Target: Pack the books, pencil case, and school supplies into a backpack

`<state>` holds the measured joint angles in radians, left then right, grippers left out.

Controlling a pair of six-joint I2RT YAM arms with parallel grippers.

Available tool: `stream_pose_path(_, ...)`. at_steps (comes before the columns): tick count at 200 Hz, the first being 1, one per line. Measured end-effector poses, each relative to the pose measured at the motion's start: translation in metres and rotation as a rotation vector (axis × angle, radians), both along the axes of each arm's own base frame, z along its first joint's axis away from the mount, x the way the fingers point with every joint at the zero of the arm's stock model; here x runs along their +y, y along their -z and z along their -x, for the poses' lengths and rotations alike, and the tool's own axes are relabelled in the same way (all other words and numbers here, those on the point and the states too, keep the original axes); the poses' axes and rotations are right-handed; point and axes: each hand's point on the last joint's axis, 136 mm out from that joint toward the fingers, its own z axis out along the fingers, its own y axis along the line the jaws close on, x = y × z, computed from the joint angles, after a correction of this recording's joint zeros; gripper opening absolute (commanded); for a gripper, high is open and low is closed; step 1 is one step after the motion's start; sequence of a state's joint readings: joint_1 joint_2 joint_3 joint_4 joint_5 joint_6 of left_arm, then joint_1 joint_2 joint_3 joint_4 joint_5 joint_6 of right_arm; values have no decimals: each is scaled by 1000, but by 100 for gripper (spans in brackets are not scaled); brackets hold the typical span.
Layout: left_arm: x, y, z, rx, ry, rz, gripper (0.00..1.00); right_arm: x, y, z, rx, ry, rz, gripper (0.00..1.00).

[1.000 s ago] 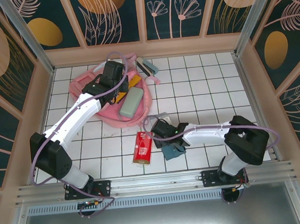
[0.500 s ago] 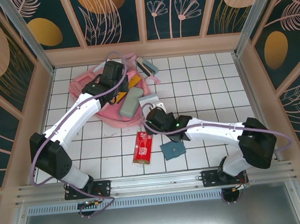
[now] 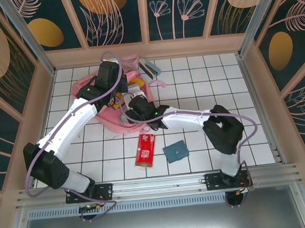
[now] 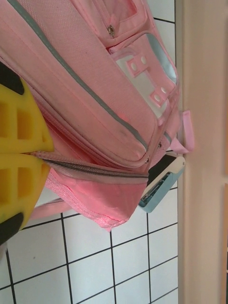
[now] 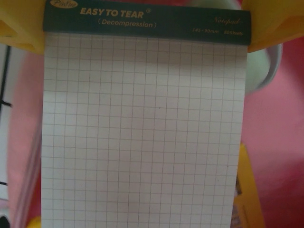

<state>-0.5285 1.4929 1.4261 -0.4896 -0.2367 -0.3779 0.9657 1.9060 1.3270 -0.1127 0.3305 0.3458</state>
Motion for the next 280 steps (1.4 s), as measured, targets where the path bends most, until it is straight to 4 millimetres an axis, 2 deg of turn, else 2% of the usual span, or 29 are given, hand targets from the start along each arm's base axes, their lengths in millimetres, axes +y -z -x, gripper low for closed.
stream_pose_path(24, -1, -2, 0, -7, 2, 10, 7, 14, 7, -26, -4, 23, -22, 74)
stream_pose_path(51, 3, -6, -5, -26, -13, 16, 7, 33, 2, -55, -27, 40, -64, 92)
stream_pose_path(67, 6, -9, -9, -41, -26, 20, 8, 41, -1, -65, -33, 34, -92, 96)
stream_pose_path(108, 6, -10, -10, -43, -23, 30, 8, 45, 1, -62, -36, 9, -133, 98)
stream_pose_path(158, 2, -5, -8, -22, 2, 52, 9, 21, -2, -42, -33, 8, -162, 91)
stream_pose_path(169, 2, -5, -8, -21, 2, 53, 8, 17, -4, -38, -30, 10, -179, 87)
stream_pose_path(186, 2, -4, -8, -19, 2, 53, 9, 11, -6, -30, -25, 5, -199, 74)
stream_pose_path(202, 1, -4, -7, -18, 4, 55, 9, 9, -9, -26, -13, 3, -228, 54)
stream_pose_path(226, 1, -4, -7, -17, 7, 57, 9, 11, -12, -26, -8, -14, -255, 21)
stream_pose_path(238, 1, -4, -7, -17, 7, 58, 9, 11, -14, -29, -1, -7, -282, 17)
stream_pose_path(251, 1, -4, -7, -17, 7, 58, 9, 10, -15, -34, 4, -1, -303, 8)
stream_pose_path(280, 0, -4, -7, -15, 9, 58, 9, 9, -6, -46, 21, 7, -316, 7)
